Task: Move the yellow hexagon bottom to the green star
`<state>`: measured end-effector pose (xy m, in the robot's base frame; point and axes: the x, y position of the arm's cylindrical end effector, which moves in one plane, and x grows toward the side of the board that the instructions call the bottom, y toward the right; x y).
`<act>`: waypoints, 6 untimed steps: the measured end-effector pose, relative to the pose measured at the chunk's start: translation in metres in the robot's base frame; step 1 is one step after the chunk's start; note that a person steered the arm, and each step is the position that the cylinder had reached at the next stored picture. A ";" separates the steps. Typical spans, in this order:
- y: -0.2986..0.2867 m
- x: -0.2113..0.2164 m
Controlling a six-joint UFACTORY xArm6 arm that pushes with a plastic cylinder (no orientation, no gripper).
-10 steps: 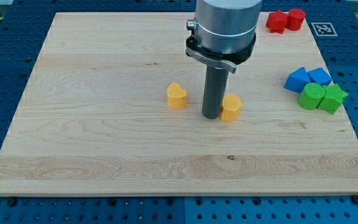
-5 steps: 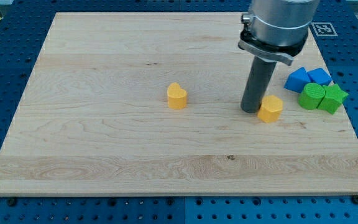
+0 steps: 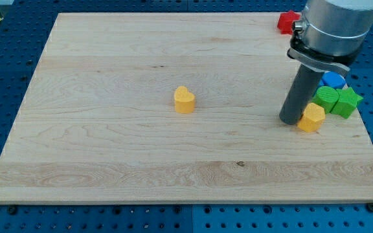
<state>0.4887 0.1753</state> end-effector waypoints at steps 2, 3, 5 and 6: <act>0.023 0.008; 0.033 0.015; 0.056 0.017; 0.061 0.017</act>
